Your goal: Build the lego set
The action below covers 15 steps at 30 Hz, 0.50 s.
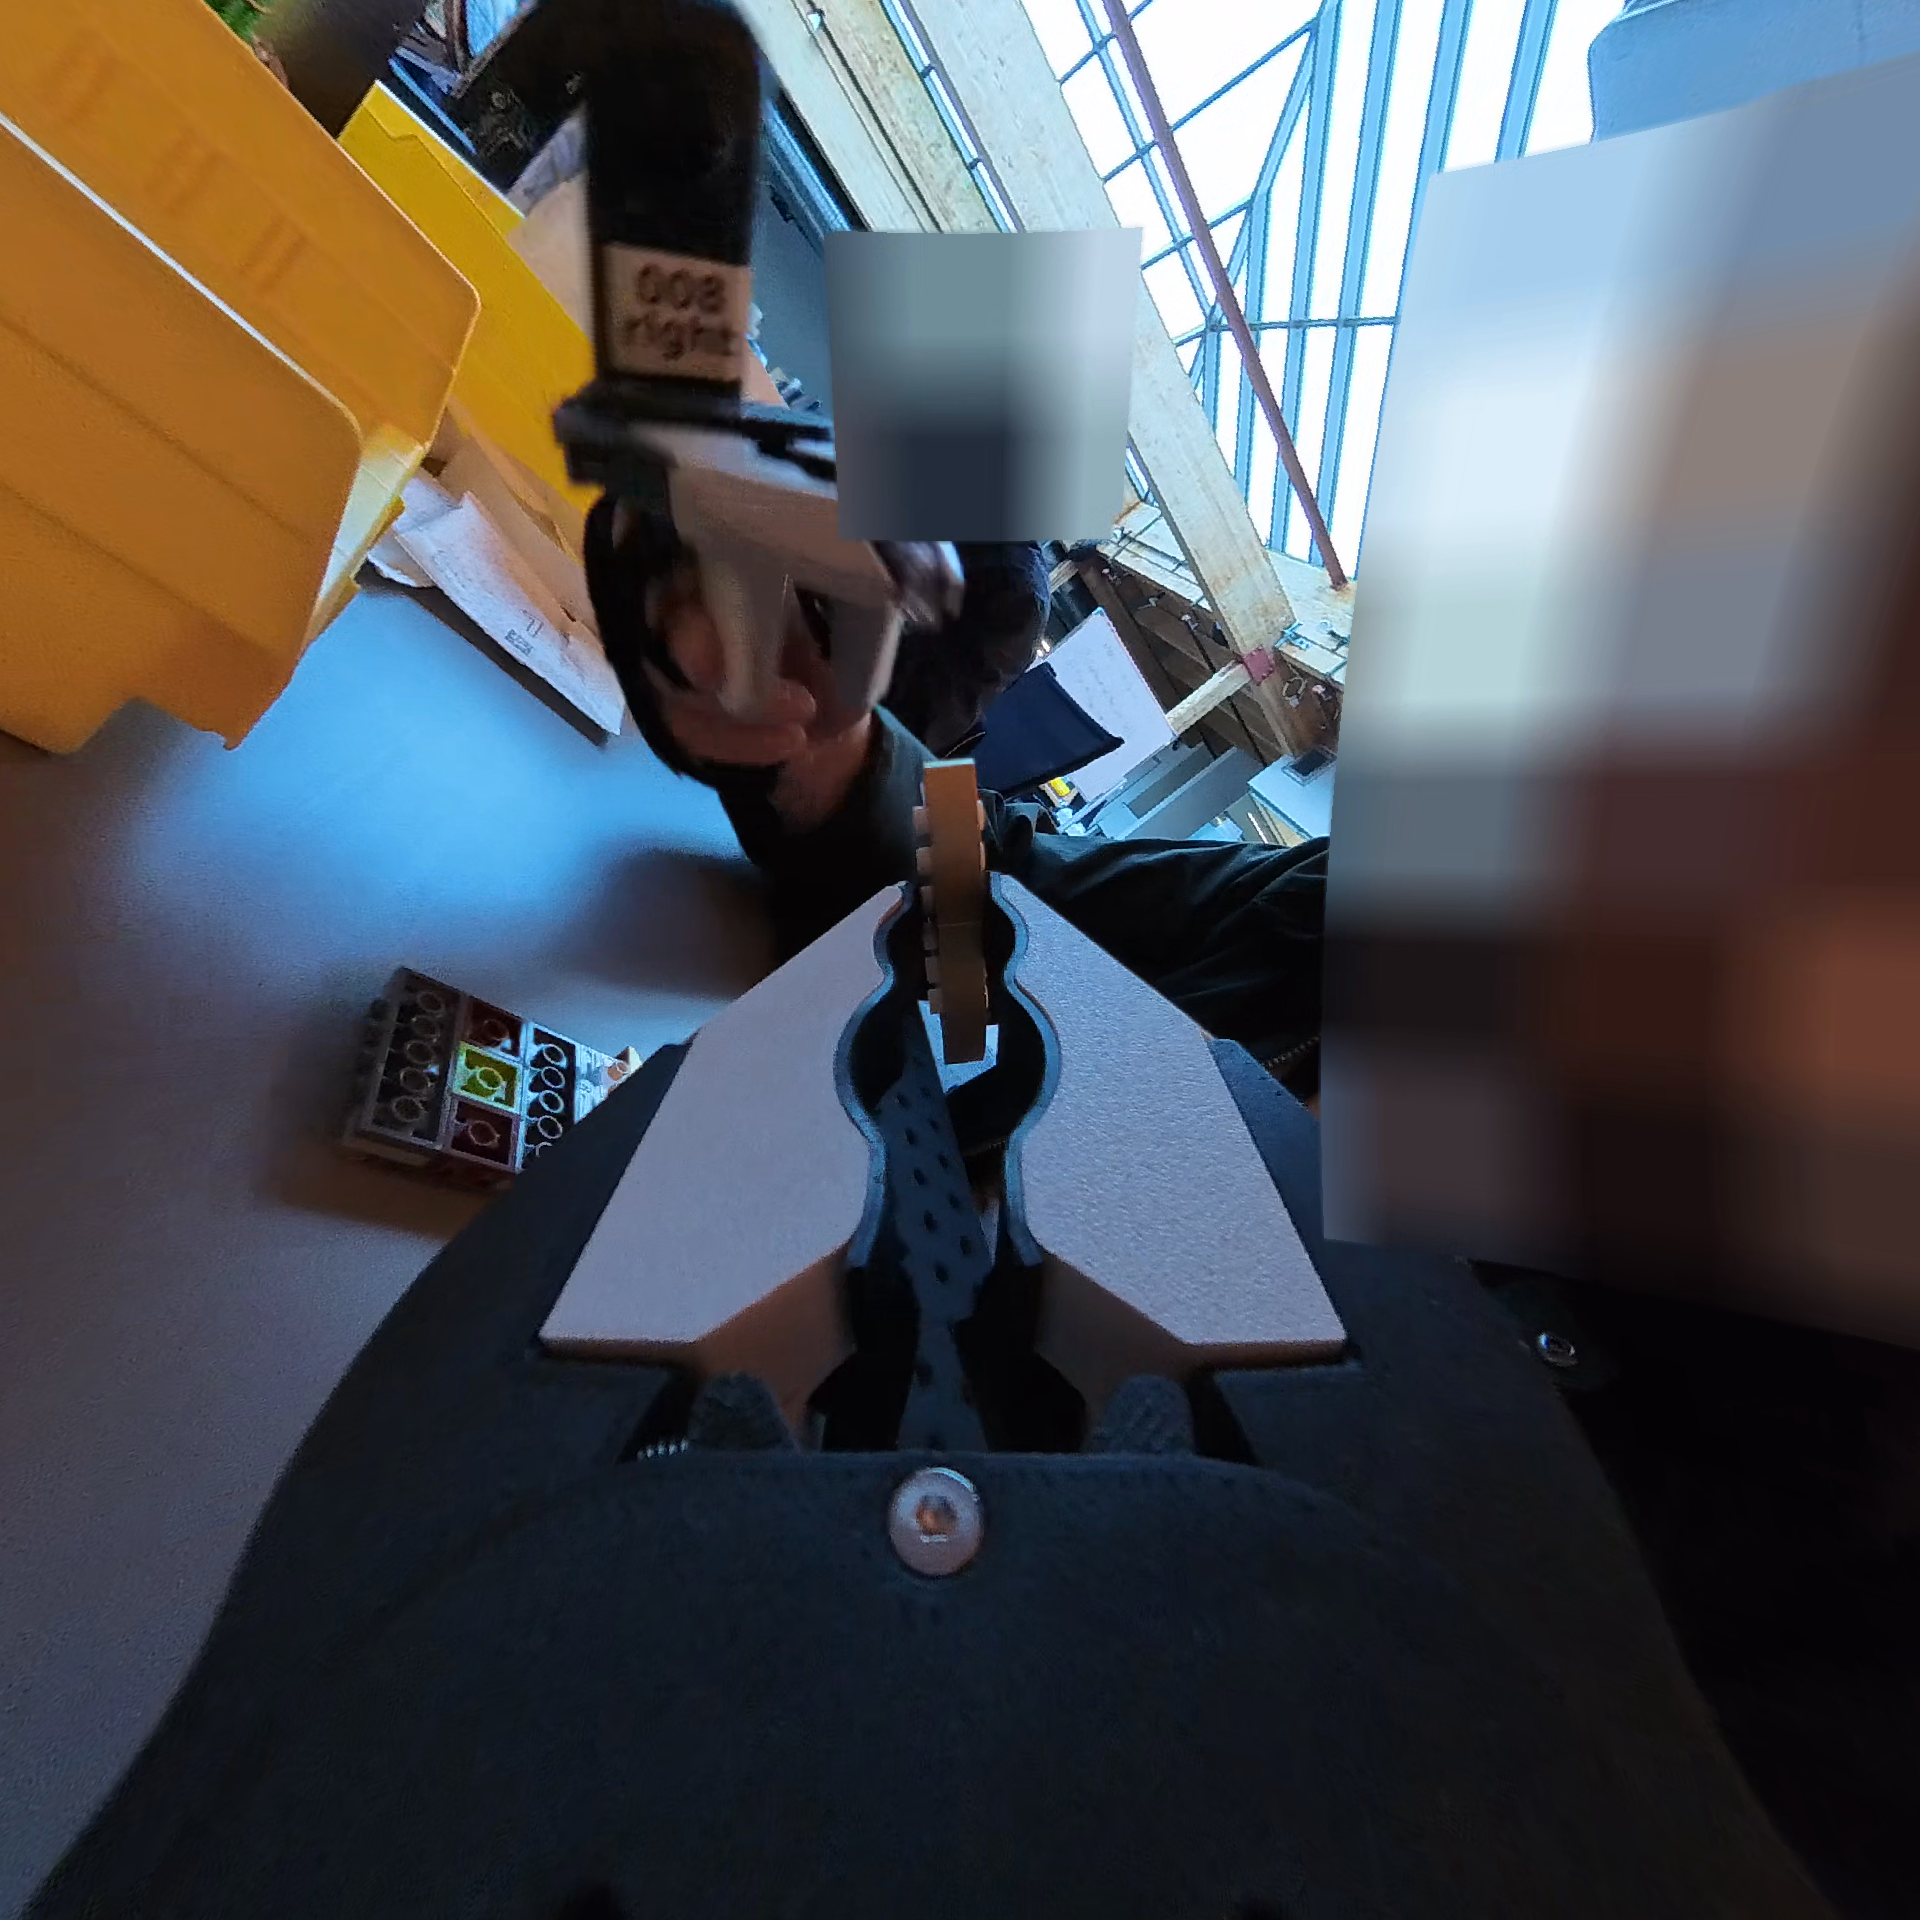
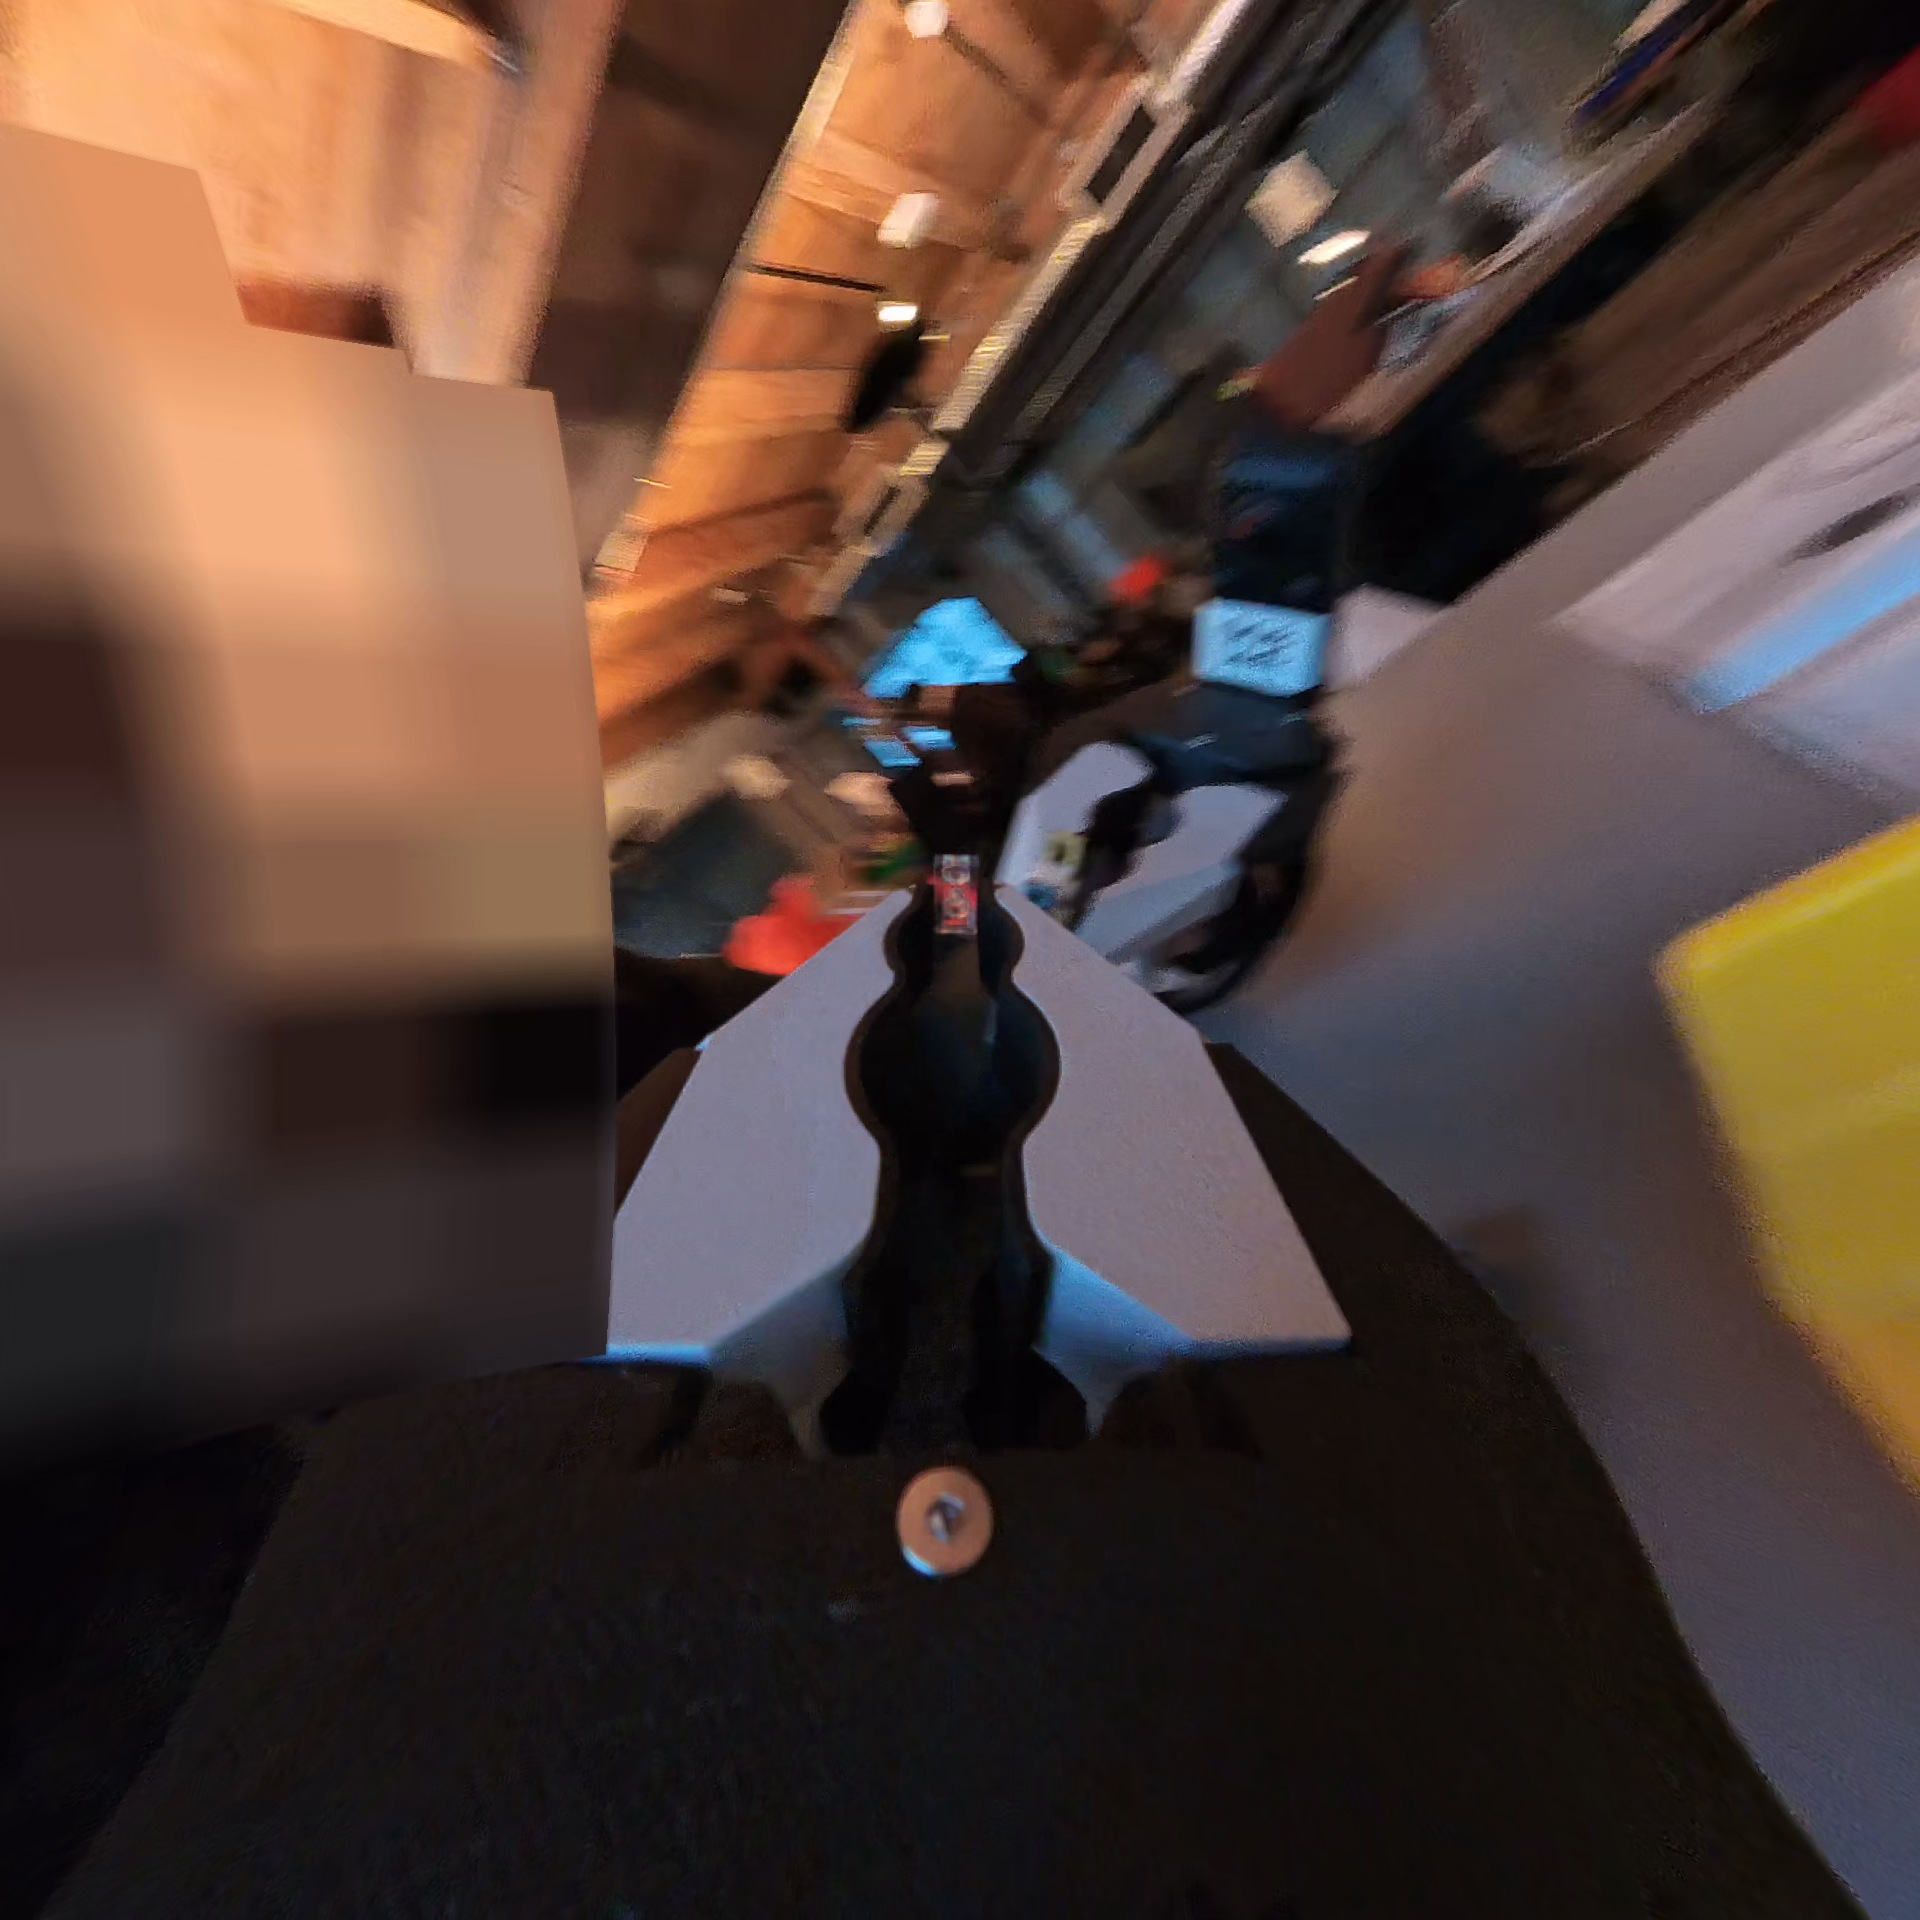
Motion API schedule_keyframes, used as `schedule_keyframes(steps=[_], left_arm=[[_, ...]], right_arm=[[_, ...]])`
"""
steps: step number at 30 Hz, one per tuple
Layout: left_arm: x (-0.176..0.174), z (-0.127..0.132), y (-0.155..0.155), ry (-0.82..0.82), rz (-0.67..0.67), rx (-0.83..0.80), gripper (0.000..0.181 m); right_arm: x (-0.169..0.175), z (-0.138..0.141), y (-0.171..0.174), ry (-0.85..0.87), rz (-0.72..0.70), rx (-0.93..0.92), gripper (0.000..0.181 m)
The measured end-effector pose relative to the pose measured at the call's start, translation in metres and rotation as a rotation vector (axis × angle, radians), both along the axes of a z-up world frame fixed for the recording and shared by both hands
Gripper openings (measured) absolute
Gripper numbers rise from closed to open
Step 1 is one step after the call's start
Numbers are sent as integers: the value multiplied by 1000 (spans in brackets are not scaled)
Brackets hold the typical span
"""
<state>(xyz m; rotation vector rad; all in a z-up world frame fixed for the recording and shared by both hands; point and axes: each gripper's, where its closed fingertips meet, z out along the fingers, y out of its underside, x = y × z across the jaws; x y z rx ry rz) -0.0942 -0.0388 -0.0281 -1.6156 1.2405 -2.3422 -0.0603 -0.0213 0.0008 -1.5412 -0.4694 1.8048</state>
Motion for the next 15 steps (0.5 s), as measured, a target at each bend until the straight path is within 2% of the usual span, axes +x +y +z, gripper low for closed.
schedule_keyframes(steps=[1,3,5,7,10,12,13,15], left_arm=[[1,-1,0,6,2,3,9],[3,-5,0,28,6,23,9],[5,-10,0,53,17,45,9],[7,-15,2,75,33,64,9],[8,-17,11,84,85,78,10],[6,-12,19,62,127,76,9],[5,-10,23,49,146,73,10],[3,-6,29,28,178,74,9]], right_arm=[[11,-1,11,-93,-127,88,5],[48,-6,38,-336,-428,243,5],[100,-15,64,-565,-730,291,8],[135,-25,75,-668,-862,237,39],[147,-20,74,-579,-873,193,37],[139,-12,69,-525,-853,214,35],[126,-9,65,-506,-800,230,32],[82,-12,50,-449,-605,220,27]])
